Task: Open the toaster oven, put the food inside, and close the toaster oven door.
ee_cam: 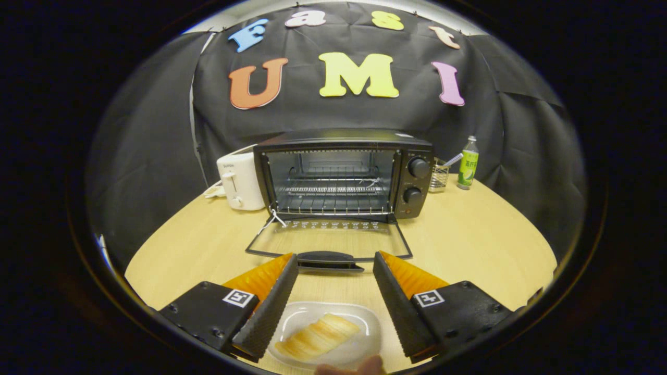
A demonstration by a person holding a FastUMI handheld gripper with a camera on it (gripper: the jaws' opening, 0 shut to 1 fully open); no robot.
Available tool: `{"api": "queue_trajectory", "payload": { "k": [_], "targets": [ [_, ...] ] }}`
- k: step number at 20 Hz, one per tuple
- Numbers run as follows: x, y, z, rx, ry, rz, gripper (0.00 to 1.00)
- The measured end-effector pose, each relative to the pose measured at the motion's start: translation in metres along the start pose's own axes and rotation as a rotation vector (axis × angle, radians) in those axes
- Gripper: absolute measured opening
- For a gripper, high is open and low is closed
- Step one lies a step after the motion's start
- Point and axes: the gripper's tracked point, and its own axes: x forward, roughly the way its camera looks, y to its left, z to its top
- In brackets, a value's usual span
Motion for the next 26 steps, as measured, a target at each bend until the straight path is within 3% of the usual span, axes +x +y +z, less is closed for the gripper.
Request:
{"api": "queue_trajectory", "payload": {
  "k": [7, 13, 20, 22, 26],
  "targets": [
    [-0.045, 0.007, -0.023, 0.109, -0.004, 0.0, 1.0],
    [-0.034, 0.02, -0.077, 0.165, 0.142, -0.003, 1.0],
    [-0.022, 0.02, -0.122, 0.193, 0.278, -0.09, 1.0],
    [-0.022, 0.019, -0.121, 0.187, 0.273, -0.098, 0.98],
    [-0.02, 0.017, -0.123, 0.2, 0.264, -0.09, 0.79]
  ]
}}
